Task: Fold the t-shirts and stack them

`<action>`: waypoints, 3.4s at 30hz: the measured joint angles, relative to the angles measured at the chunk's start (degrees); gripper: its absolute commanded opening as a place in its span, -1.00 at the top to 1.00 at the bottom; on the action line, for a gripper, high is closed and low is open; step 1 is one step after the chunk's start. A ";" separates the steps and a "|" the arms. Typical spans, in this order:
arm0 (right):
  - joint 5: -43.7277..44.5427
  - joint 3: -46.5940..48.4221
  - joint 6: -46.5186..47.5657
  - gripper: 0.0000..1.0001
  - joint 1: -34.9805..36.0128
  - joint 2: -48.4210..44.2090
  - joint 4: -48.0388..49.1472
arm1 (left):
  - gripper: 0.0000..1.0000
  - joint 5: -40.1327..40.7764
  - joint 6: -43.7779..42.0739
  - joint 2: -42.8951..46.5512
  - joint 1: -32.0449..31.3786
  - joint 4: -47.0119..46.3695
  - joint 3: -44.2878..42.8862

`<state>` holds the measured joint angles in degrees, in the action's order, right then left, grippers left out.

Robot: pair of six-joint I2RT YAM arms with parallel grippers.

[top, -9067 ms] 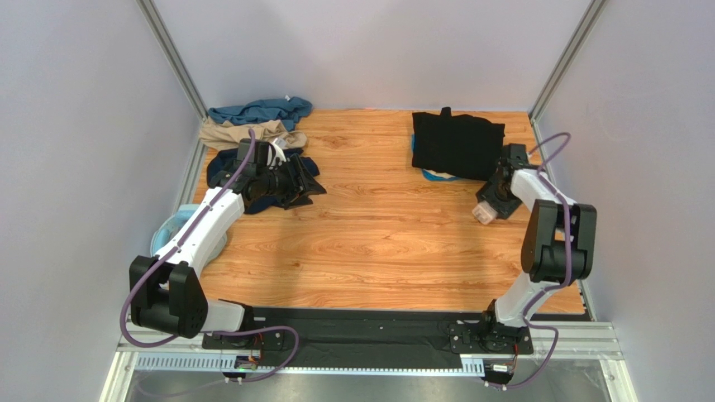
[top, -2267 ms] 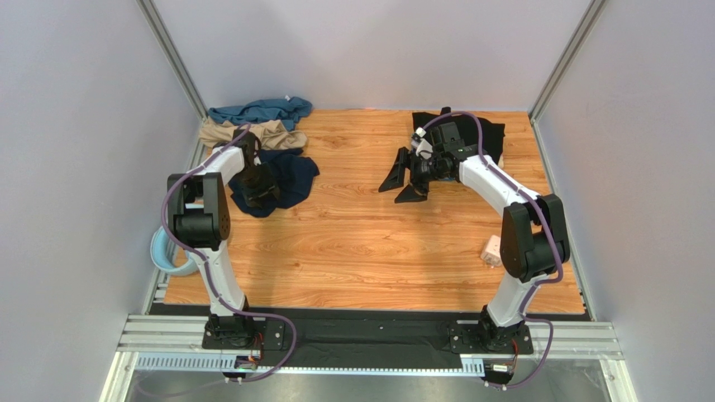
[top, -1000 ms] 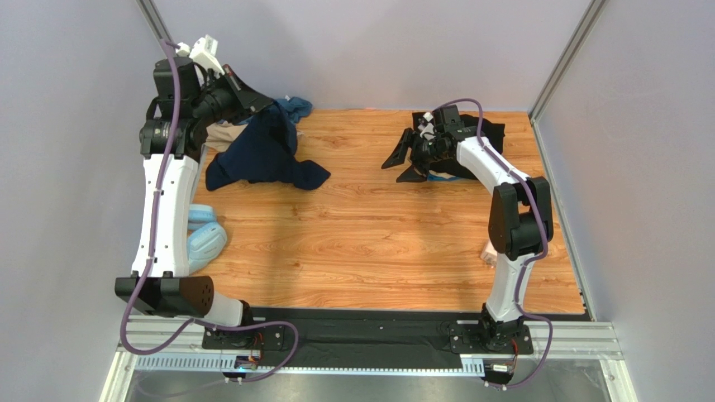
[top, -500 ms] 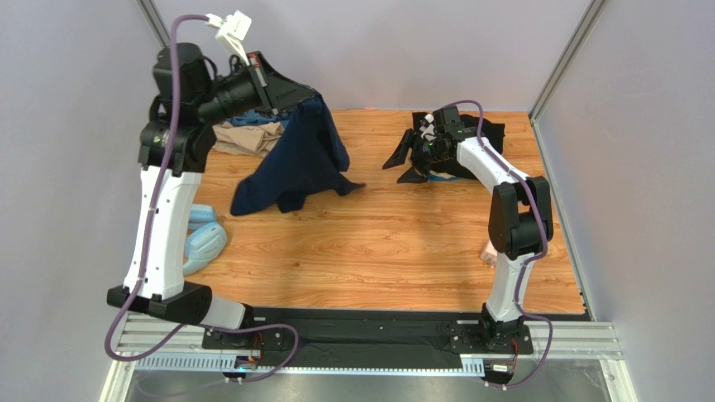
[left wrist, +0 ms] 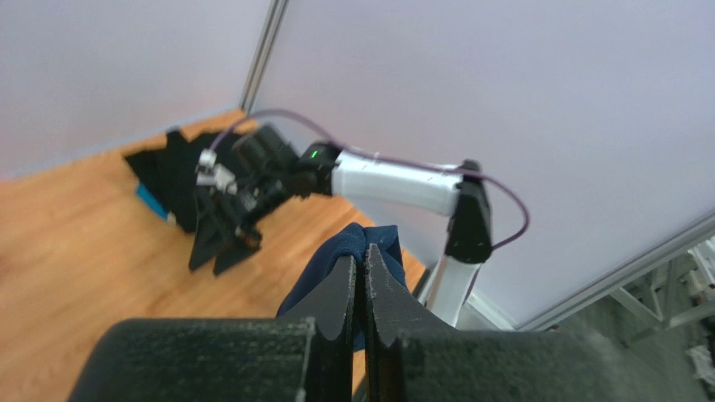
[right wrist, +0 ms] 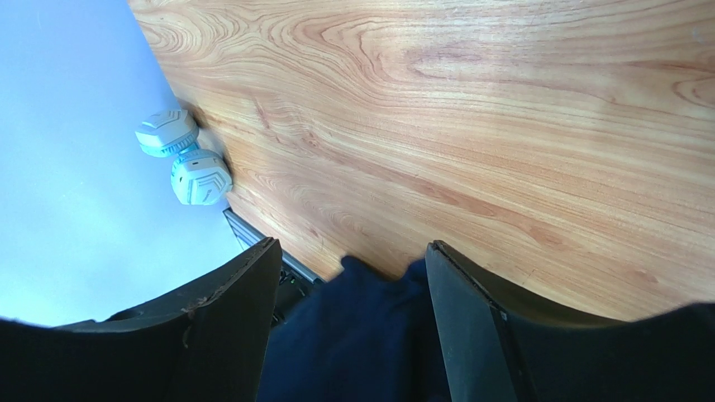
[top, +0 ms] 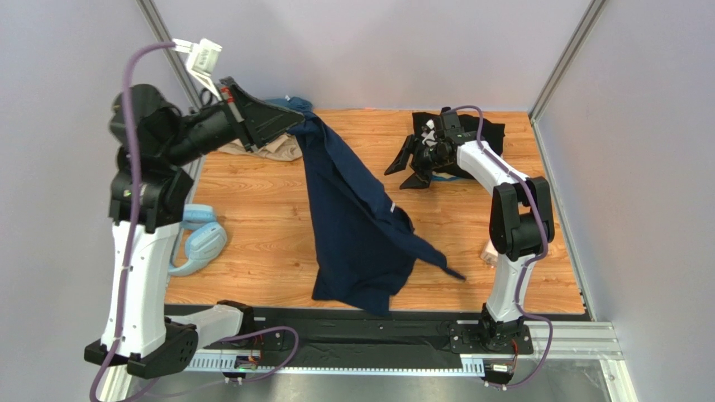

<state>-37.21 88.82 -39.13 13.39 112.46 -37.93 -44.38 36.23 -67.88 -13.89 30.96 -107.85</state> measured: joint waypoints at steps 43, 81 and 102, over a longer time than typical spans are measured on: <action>13.38 17.75 15.50 -0.44 18.34 10.71 -18.05 | 0.52 29.49 -7.37 -15.74 -0.28 10.05 35.67; 20.63 43.28 17.92 -0.41 29.49 29.68 -22.67 | 0.03 44.92 -12.63 -18.62 5.75 19.61 29.68; 25.88 43.87 19.10 1.00 29.53 31.56 -23.10 | 0.03 41.00 -12.61 -17.40 5.75 19.34 33.16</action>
<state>-11.33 132.68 -20.03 42.92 144.03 -61.04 -3.38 23.62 -85.27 -8.14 50.30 -74.70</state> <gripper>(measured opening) 0.018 0.477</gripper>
